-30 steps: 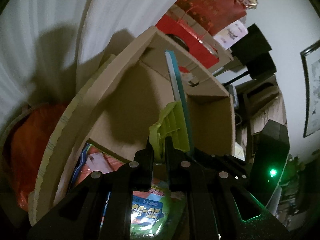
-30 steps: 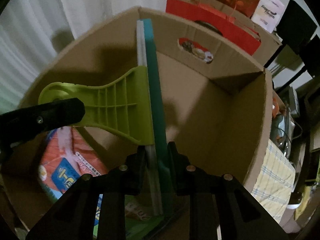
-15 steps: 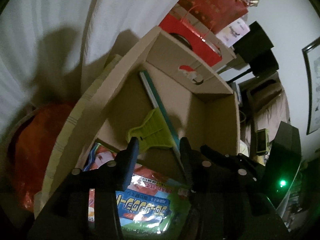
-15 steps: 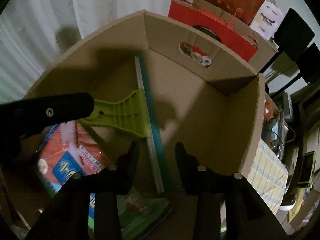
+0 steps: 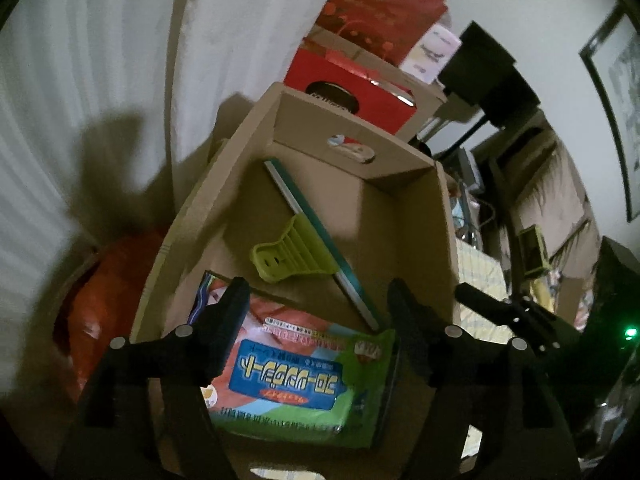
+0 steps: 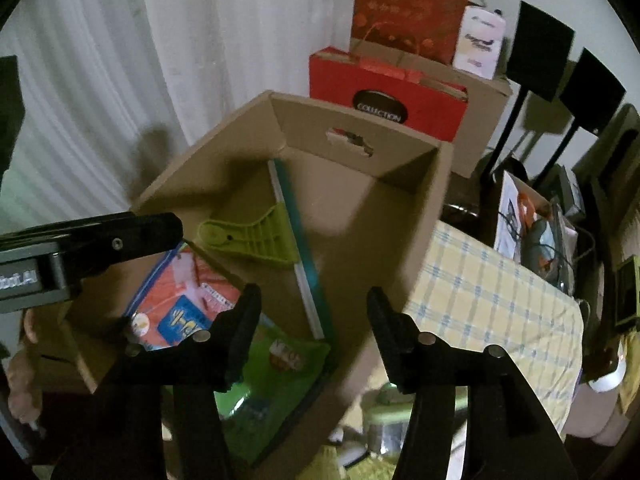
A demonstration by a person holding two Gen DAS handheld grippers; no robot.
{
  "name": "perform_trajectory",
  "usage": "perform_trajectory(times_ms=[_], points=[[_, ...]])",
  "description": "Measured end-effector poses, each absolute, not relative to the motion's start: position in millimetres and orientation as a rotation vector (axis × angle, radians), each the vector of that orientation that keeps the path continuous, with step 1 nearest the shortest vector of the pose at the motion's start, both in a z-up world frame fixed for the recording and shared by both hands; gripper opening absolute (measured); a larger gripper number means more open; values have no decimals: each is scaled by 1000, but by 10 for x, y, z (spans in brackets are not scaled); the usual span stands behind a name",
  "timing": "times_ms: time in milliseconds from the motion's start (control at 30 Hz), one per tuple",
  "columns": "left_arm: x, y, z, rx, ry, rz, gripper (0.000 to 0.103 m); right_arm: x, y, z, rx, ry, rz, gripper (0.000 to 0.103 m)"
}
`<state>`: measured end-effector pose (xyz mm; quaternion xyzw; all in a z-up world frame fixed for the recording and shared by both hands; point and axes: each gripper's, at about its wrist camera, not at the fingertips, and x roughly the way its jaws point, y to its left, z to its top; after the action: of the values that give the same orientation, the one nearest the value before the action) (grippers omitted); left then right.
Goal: Organize objects
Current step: 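Withdraw the right tool from the box back over the table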
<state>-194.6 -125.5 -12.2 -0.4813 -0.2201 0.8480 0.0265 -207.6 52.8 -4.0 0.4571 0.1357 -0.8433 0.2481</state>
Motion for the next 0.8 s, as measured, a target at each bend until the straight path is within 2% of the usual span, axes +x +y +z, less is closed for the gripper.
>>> perform_trajectory(times_ms=[333, 433, 500, 567, 800], points=[[-1747, -972, 32, -1474, -504, 2652, 69, -1854, 912, 150, 1198, 302, -2388, 63], [-1698, -855, 74, -1467, -446, 2663, 69, -1790, 1036, 204, 1187, 287, -2416, 67], [-1660, -781, 97, -1466, -400, 2672, 69, -1727, 1106, 235, 1170, 292, -2435, 75], [-1616, -695, 118, -1471, -325, 2684, 69, -1671, 1162, 256, 1154, 284, -2445, 79], [-1426, -376, 202, -1418, -173, 2677, 69, -1528, 1421, 317, 1137, 239, -2504, 85]])
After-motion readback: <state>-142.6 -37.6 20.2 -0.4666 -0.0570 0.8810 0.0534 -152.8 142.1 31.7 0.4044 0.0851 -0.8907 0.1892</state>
